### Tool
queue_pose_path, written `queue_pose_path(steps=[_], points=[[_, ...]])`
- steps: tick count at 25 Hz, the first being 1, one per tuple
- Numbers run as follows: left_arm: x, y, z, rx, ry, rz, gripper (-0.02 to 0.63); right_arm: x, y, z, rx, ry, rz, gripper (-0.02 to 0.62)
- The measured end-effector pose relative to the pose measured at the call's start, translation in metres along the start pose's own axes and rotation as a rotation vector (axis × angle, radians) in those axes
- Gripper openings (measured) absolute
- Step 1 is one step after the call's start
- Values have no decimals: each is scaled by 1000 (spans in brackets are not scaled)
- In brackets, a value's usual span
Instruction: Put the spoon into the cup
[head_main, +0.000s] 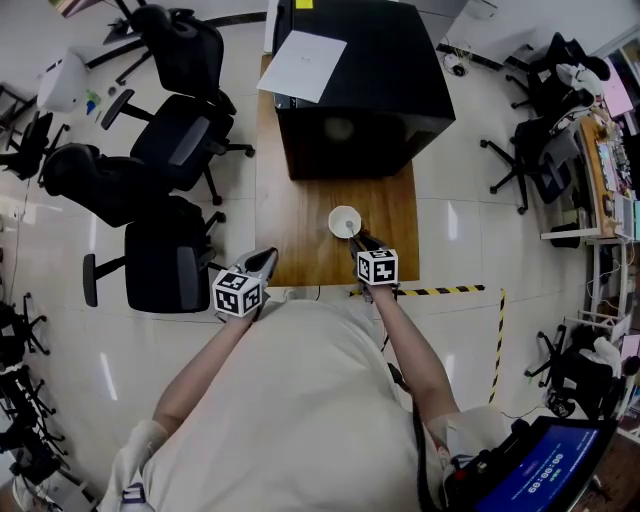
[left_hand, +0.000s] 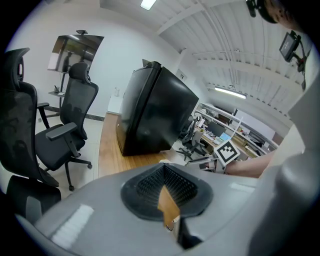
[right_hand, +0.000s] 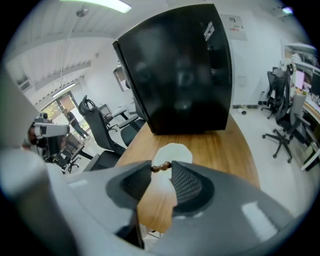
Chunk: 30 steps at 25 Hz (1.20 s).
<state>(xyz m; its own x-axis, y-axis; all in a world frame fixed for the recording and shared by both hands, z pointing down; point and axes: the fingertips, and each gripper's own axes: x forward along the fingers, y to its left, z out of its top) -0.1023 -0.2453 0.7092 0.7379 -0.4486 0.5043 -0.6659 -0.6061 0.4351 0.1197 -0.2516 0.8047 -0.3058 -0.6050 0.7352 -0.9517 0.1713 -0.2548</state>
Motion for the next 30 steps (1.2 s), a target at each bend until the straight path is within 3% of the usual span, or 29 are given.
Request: queue_pose_path(steps=[30], points=[[-31,9,-15,-44,-31,79,3,54,-3,-16,23,83,22,127]])
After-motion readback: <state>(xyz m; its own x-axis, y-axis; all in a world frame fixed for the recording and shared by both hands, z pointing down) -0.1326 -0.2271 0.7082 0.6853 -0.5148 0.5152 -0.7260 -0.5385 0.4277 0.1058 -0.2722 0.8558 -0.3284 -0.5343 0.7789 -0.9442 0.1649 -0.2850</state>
